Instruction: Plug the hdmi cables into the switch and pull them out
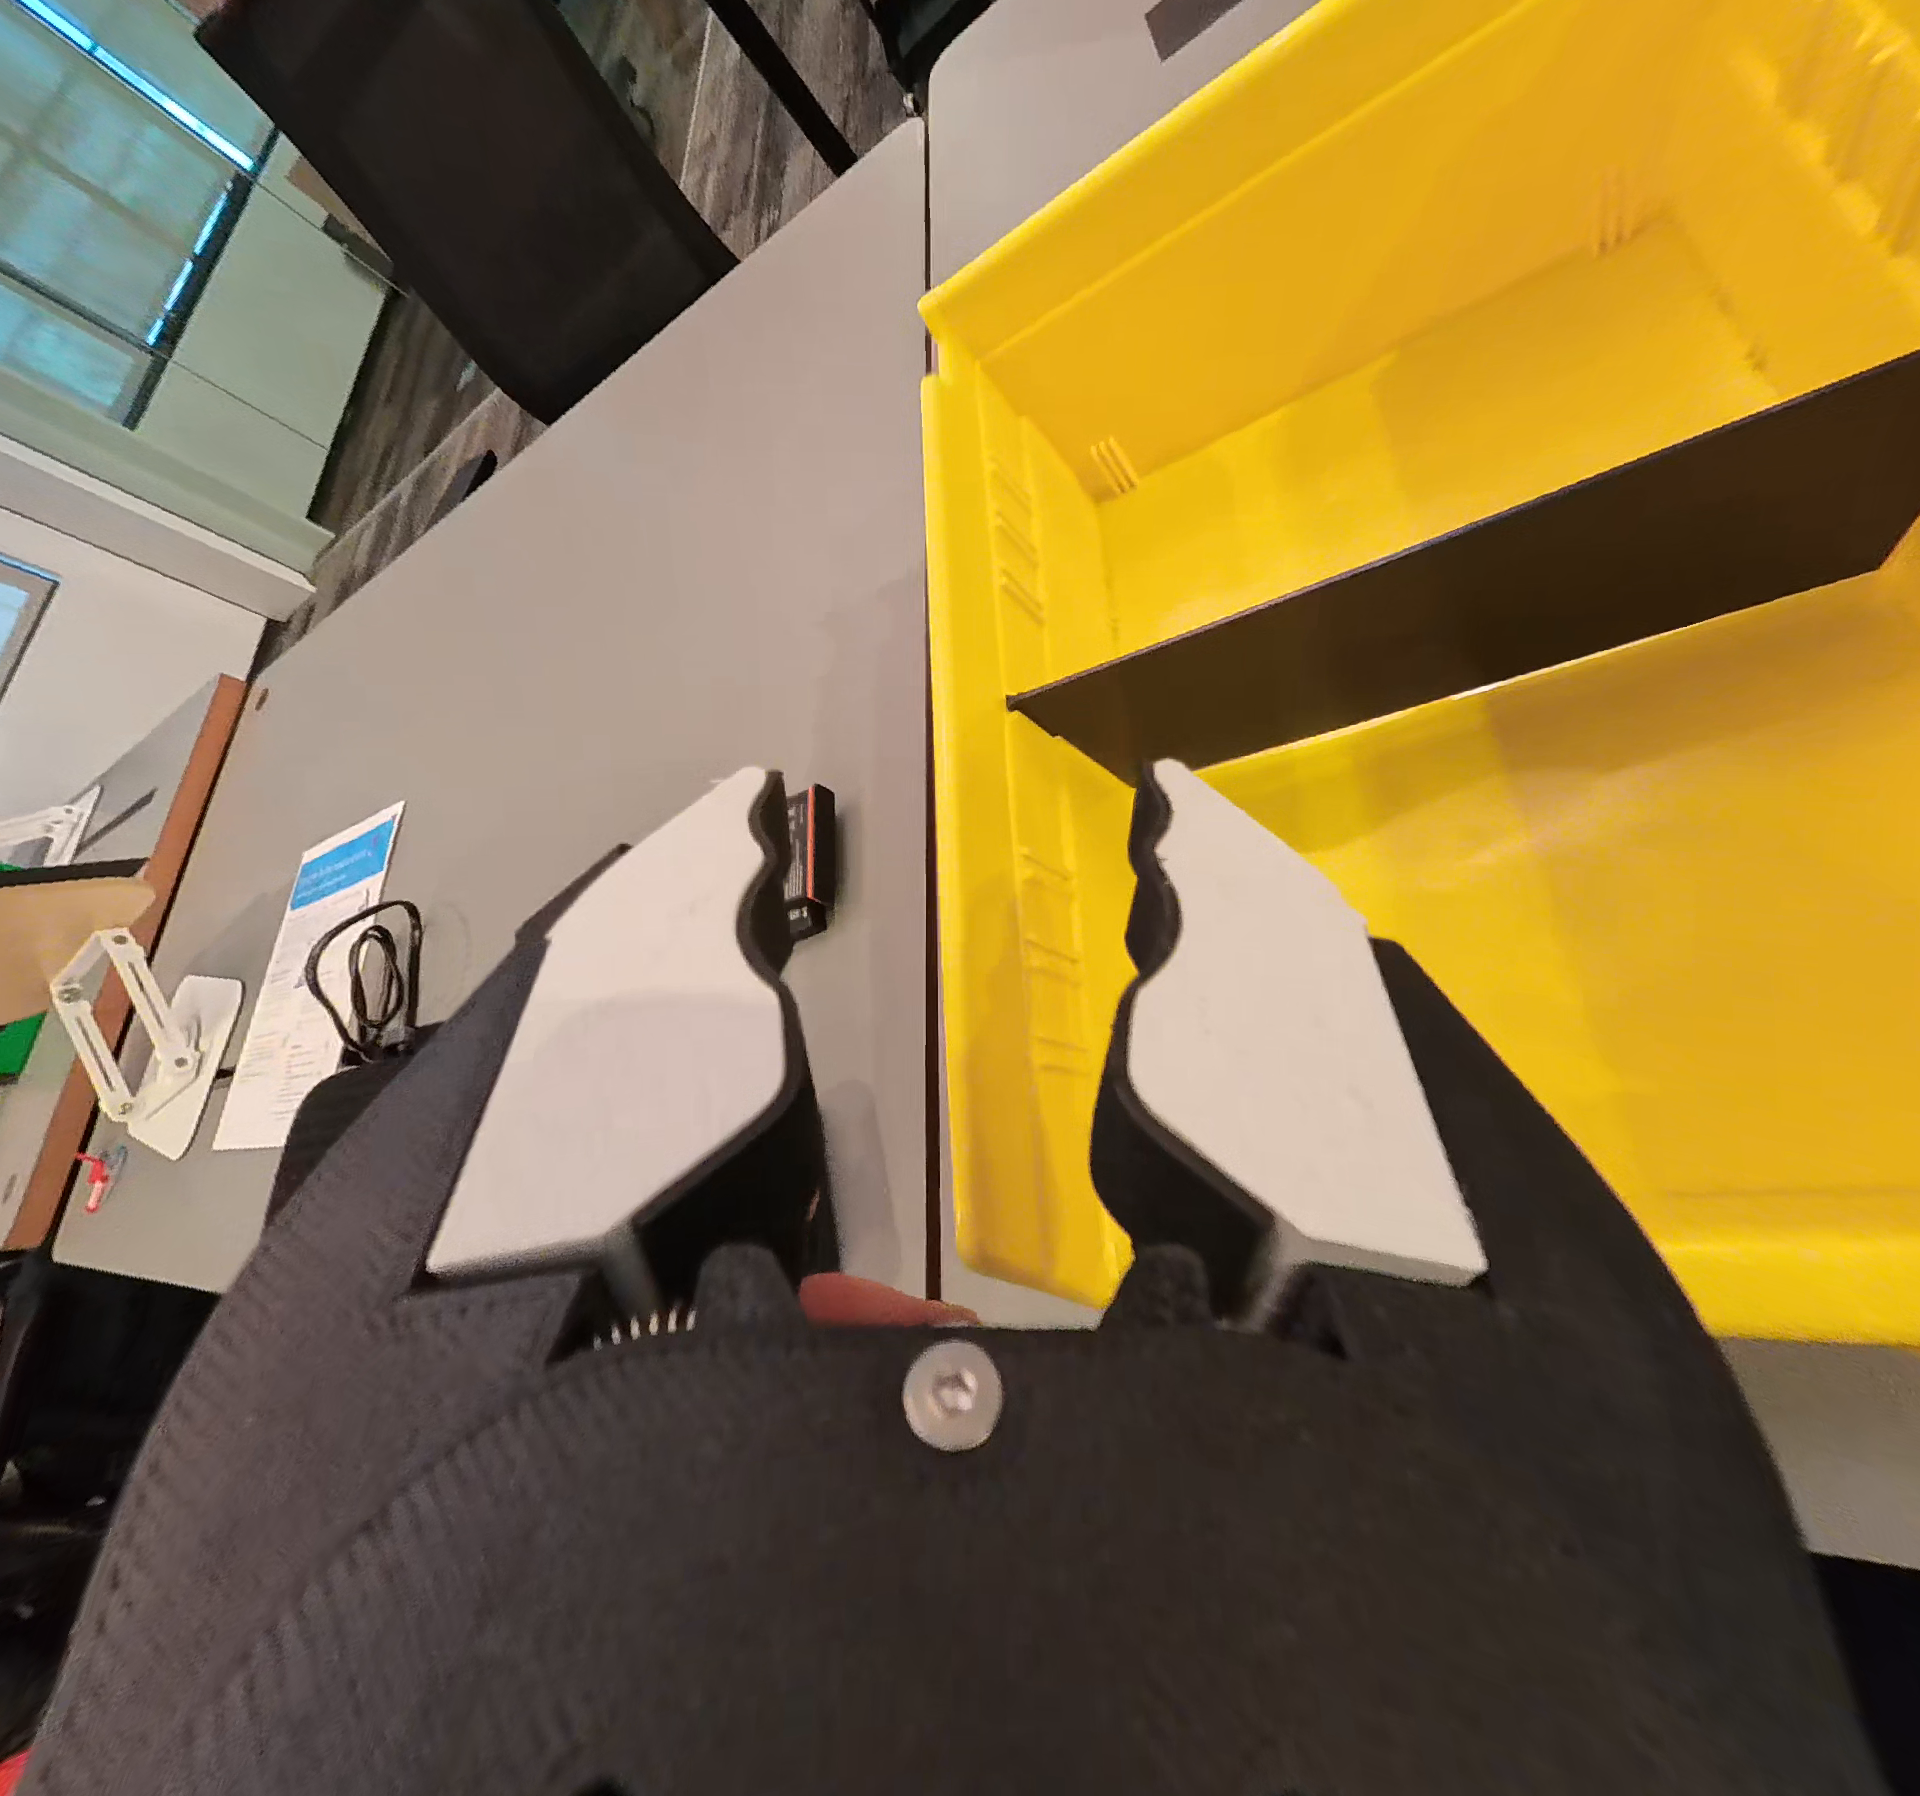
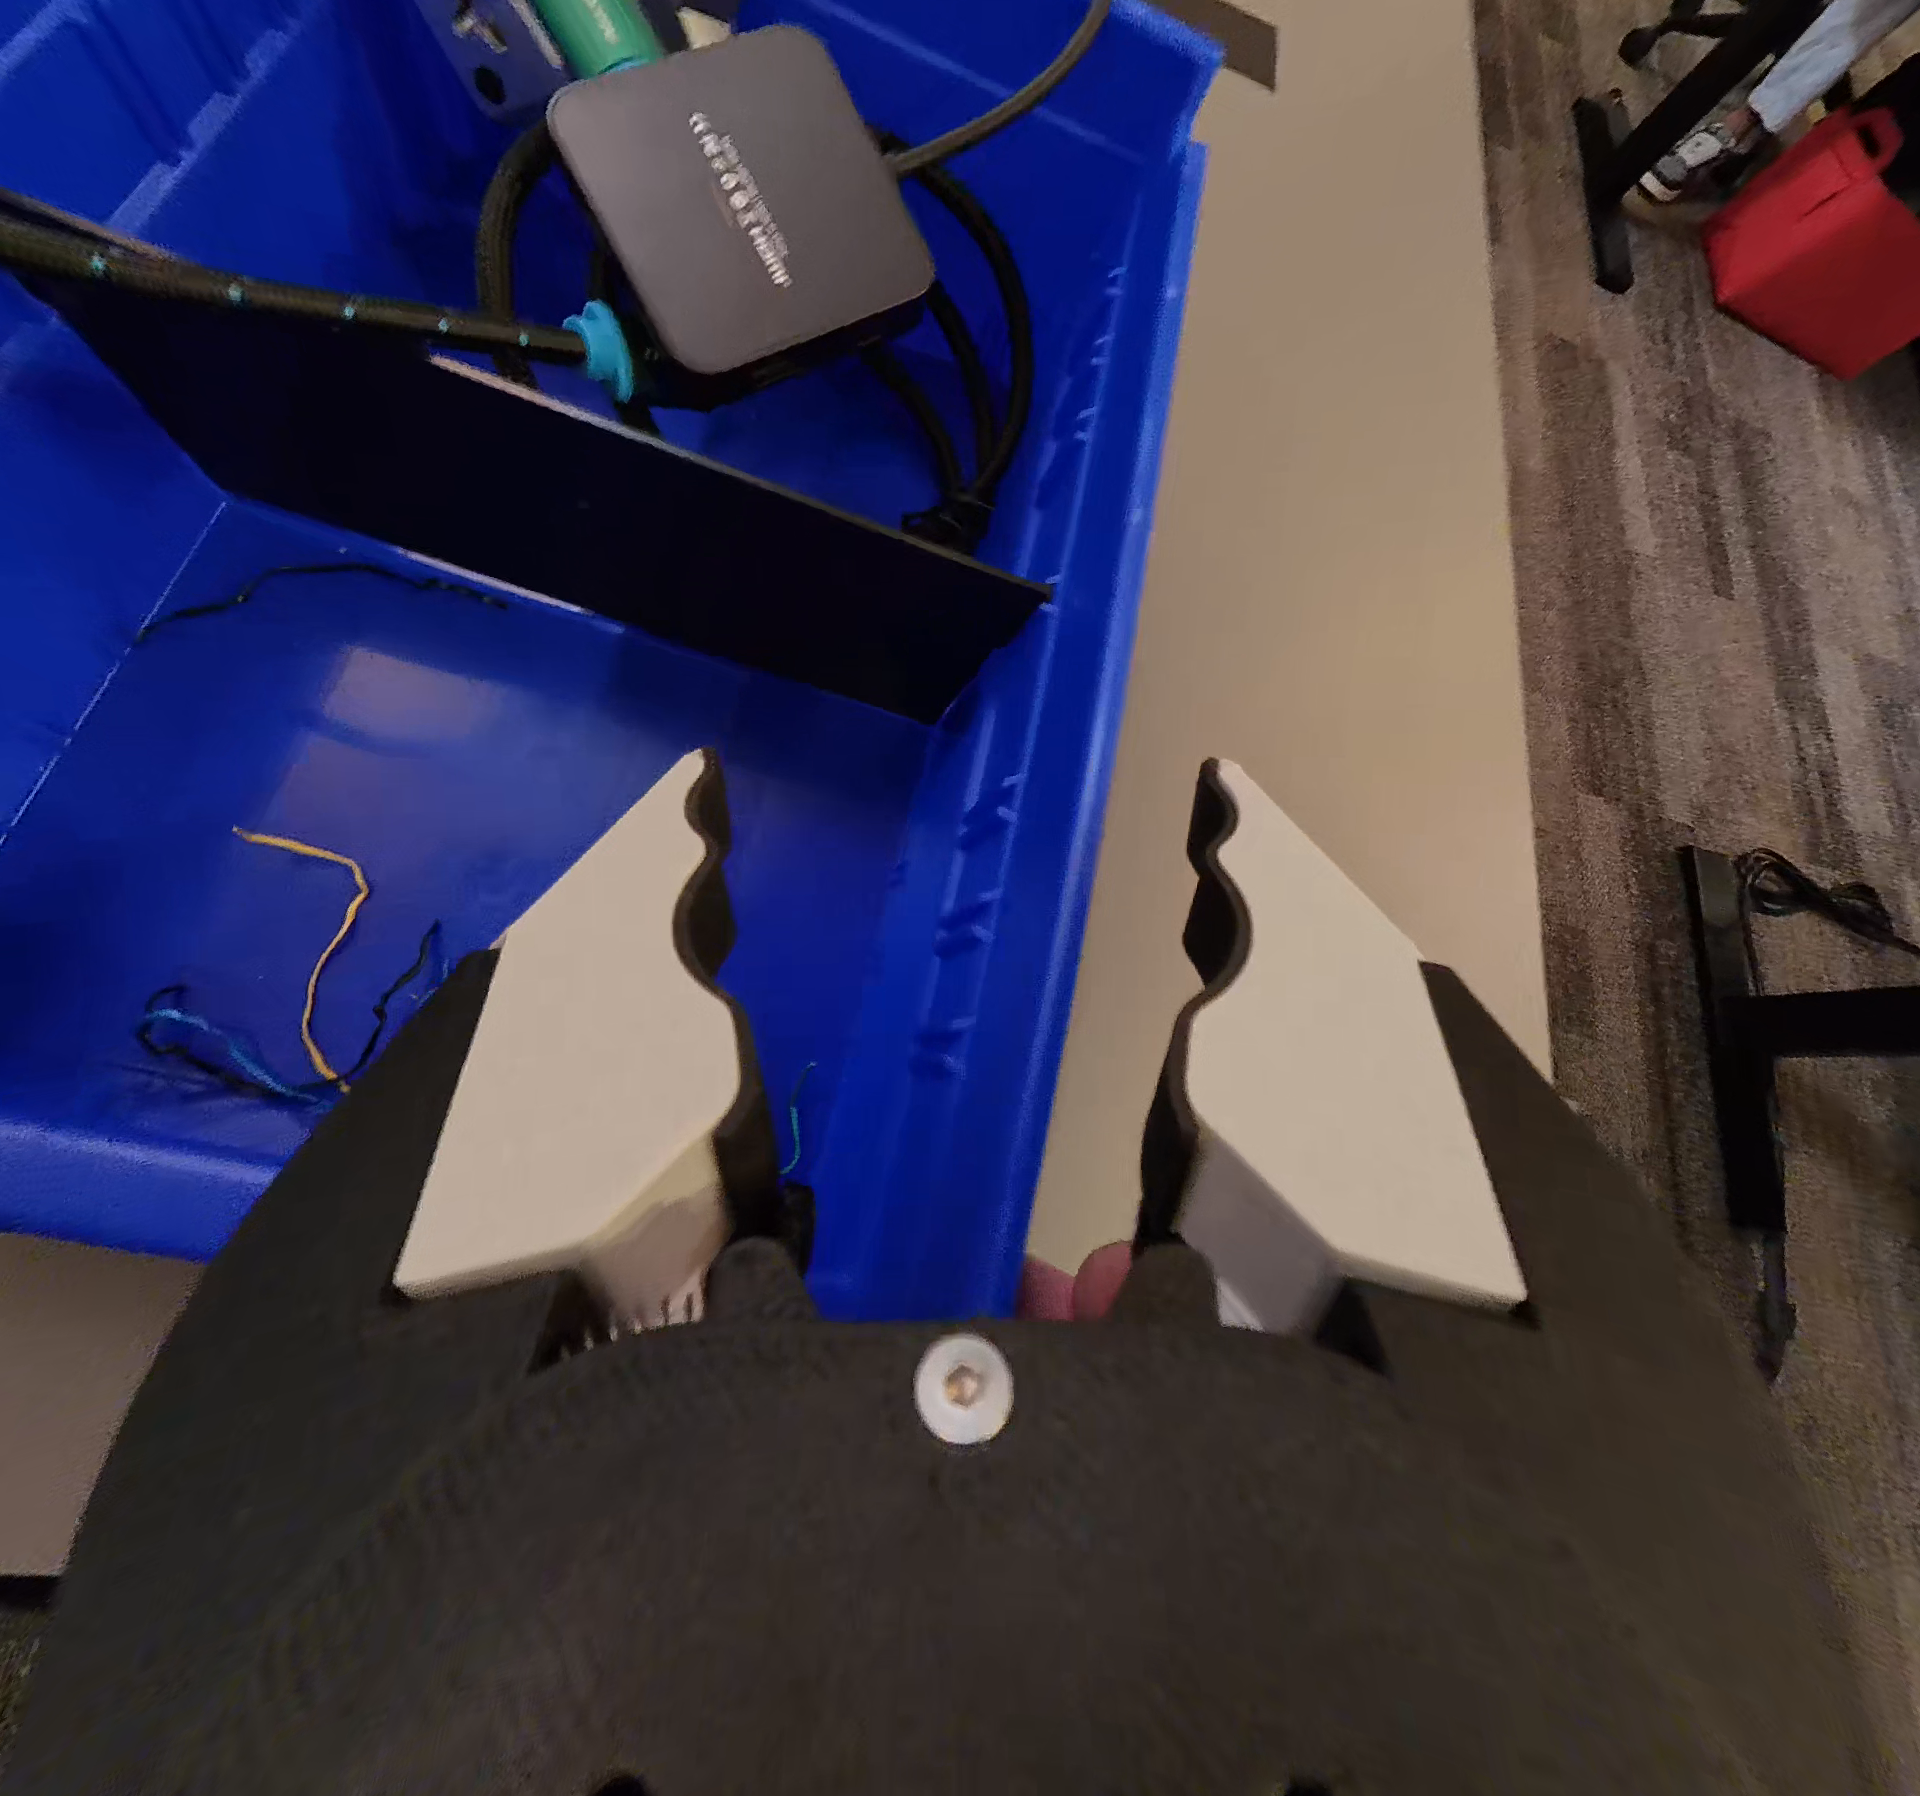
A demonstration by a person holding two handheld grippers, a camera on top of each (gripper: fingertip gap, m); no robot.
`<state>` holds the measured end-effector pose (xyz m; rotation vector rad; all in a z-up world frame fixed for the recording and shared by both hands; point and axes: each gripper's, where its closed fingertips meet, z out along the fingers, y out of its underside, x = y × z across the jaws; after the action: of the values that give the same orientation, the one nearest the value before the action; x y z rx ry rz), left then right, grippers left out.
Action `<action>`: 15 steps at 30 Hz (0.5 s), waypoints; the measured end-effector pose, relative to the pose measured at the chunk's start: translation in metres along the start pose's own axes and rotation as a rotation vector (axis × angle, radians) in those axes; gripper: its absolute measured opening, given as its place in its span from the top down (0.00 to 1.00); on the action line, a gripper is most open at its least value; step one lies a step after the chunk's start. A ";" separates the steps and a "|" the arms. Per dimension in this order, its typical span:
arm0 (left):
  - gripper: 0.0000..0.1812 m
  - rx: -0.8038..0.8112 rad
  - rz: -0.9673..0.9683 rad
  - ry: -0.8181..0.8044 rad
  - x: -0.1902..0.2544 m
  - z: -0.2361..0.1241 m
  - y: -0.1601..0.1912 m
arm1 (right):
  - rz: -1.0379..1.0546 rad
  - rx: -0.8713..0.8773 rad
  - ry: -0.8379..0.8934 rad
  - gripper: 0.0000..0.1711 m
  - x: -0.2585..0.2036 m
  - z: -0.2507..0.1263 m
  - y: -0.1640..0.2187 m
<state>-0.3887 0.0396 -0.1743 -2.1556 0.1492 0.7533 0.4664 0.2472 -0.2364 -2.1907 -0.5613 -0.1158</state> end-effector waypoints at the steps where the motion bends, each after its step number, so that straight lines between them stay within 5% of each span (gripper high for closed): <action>1: 0.66 -0.007 -0.010 0.004 0.000 0.001 0.002 | -0.009 -0.008 -0.014 0.50 -0.004 0.002 0.002; 15: 0.62 -0.161 -0.171 0.137 0.011 0.034 0.058 | -0.037 -0.015 0.056 0.62 0.007 0.012 0.003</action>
<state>-0.4156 0.0287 -0.2357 -2.3392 -0.0258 0.5357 0.4728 0.2572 -0.2437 -2.1851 -0.5710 -0.2010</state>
